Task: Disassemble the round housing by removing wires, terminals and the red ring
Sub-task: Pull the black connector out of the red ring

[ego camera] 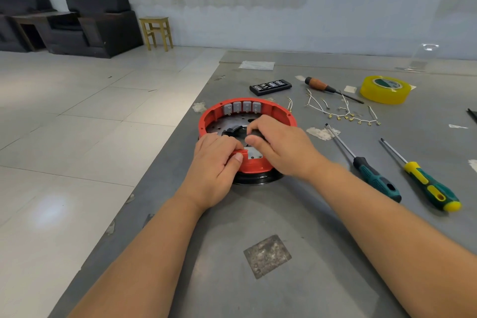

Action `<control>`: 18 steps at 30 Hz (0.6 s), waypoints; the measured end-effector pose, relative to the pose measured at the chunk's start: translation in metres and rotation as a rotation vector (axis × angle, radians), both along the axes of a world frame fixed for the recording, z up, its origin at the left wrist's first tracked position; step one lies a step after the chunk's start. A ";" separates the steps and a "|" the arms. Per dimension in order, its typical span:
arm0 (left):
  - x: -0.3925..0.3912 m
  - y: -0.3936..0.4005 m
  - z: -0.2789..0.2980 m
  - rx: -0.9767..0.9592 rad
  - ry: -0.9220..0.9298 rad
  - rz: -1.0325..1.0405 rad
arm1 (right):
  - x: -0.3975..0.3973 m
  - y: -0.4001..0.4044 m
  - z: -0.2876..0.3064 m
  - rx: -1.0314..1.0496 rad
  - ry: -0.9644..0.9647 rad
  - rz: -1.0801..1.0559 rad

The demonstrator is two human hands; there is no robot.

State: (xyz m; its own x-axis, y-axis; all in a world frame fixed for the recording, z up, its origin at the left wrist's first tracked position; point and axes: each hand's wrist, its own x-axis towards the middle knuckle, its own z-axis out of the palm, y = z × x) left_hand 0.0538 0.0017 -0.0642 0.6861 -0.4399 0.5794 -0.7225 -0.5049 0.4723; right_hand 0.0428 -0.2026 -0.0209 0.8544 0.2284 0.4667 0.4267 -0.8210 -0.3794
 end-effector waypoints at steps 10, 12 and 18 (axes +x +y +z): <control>-0.003 0.000 0.000 -0.026 0.017 0.034 | -0.007 0.003 -0.008 -0.092 -0.051 0.022; -0.006 -0.002 0.002 -0.083 0.085 0.060 | -0.008 0.002 -0.012 -0.061 -0.081 0.031; -0.012 -0.014 0.010 -0.232 0.146 0.110 | -0.010 0.005 -0.016 0.242 -0.005 0.024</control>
State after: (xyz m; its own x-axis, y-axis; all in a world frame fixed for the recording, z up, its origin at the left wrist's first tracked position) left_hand 0.0420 -0.0123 -0.0540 0.8061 -0.2256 0.5472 -0.5851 -0.4433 0.6791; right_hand 0.0331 -0.1981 -0.0365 0.8476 0.1295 0.5146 0.4473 -0.6962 -0.5615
